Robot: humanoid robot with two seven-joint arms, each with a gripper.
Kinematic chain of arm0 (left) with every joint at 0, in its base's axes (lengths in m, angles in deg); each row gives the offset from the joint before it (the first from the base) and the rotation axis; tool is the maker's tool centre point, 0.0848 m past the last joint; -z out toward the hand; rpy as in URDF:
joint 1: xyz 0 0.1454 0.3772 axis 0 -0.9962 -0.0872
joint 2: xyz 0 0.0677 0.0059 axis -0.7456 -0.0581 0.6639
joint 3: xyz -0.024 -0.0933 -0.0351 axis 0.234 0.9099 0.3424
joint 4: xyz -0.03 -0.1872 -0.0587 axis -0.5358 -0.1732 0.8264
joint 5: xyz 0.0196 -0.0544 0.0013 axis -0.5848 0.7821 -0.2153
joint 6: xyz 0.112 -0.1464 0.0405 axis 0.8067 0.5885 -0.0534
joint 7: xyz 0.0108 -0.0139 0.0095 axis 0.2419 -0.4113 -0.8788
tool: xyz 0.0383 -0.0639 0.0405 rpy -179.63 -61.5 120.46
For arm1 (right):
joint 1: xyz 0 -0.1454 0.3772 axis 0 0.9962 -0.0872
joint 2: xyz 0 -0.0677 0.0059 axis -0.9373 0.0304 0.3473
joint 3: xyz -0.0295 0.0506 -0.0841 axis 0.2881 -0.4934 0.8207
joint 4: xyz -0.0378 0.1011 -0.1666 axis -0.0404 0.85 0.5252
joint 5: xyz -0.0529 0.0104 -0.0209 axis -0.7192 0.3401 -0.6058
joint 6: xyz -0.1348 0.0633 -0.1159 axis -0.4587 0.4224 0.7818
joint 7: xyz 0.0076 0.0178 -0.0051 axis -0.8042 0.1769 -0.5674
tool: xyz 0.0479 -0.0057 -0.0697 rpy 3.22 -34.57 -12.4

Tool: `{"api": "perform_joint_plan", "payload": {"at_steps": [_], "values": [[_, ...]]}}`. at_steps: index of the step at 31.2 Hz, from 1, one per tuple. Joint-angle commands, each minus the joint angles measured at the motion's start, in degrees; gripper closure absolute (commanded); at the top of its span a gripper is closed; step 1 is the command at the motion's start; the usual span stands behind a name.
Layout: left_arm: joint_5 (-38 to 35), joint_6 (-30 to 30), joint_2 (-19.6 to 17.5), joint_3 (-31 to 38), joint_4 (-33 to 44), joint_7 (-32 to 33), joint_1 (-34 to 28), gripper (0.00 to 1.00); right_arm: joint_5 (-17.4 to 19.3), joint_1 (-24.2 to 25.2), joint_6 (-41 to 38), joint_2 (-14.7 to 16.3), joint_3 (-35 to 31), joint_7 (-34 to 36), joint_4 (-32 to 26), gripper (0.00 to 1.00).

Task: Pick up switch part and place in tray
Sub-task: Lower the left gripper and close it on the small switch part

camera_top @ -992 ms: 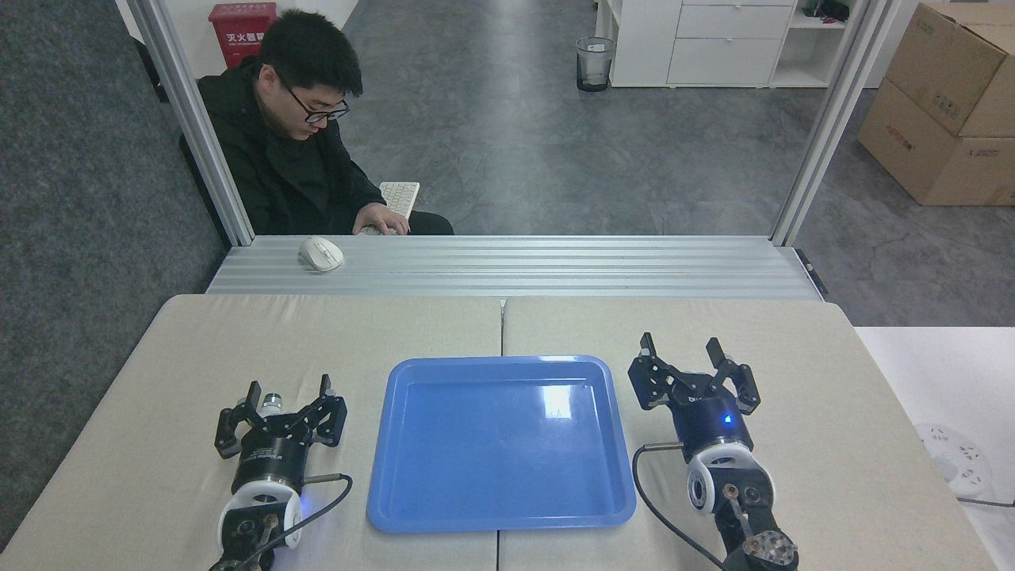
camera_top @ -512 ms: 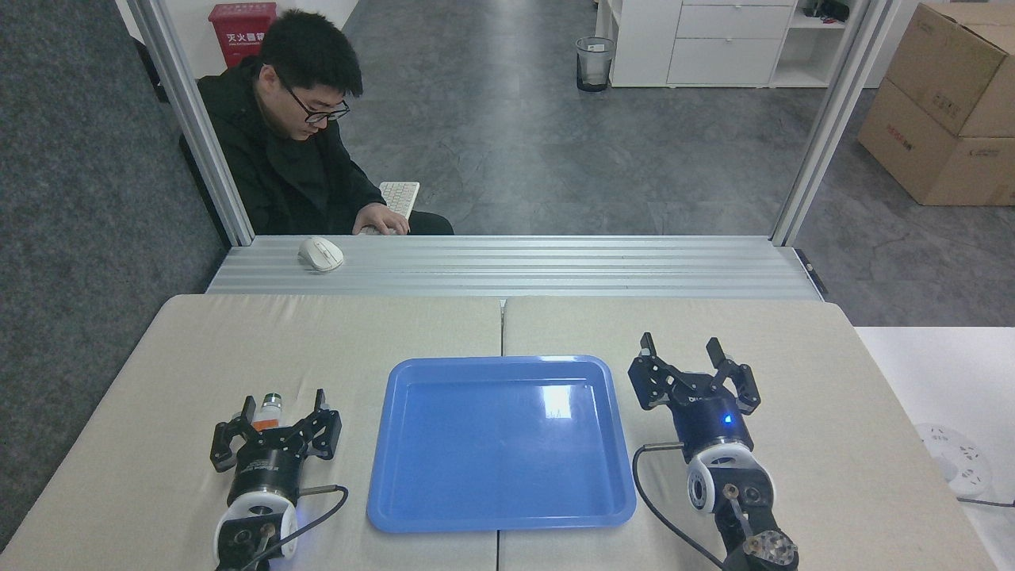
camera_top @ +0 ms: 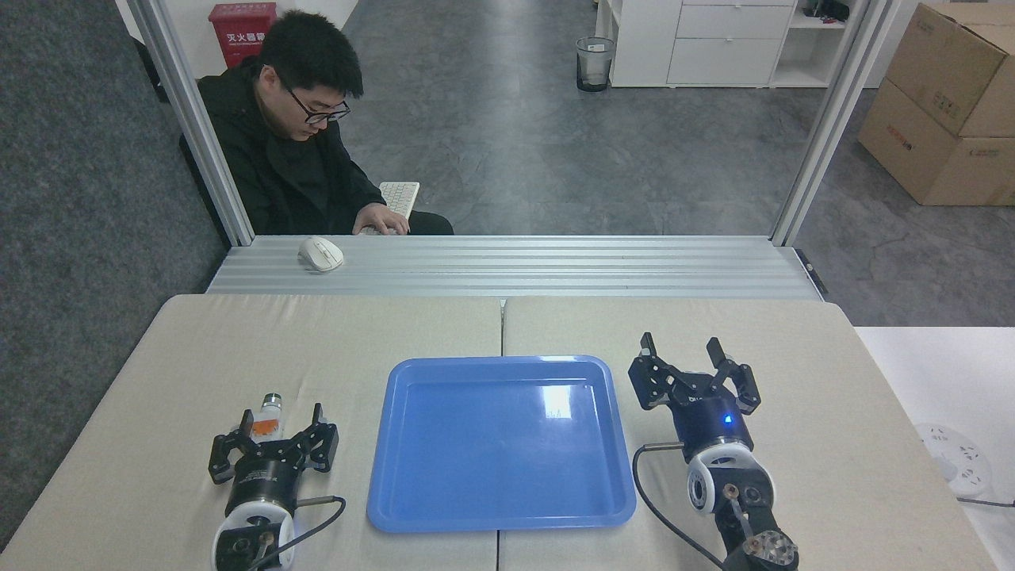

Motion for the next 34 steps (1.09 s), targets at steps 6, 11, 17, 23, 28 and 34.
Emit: {"api": "perform_joint_plan", "payload": {"at_steps": [6,11,17,23,28,34], "values": [[-0.2,1.1,-0.9,1.3,-3.1,0.0,0.4,0.0,0.0,0.0,-0.1,0.0,0.0,0.0,0.0,0.0],[-0.2,2.7,-1.6,1.3,-3.8,0.0,0.8,0.0,0.0,0.0,-0.1,0.0,0.0,0.0,0.0,0.0],[-0.2,2.9,-1.6,1.1,-3.9,-0.1,0.6,0.0,0.0,0.0,-0.1,0.0,0.0,0.0,0.0,0.0],[-0.3,2.5,-1.4,1.0,-3.8,-0.1,0.4,0.01,0.0,0.0,-0.1,0.0,0.0,0.1,0.0,0.0],[-0.4,1.6,-1.5,0.3,-3.8,0.1,0.2,0.07,0.0,0.0,-0.1,0.0,0.0,0.1,0.0,0.0],[-0.2,1.1,-1.6,-1.9,-3.8,0.1,-0.1,0.16,0.0,0.0,-0.1,0.0,-0.1,0.2,0.0,0.0]]}}
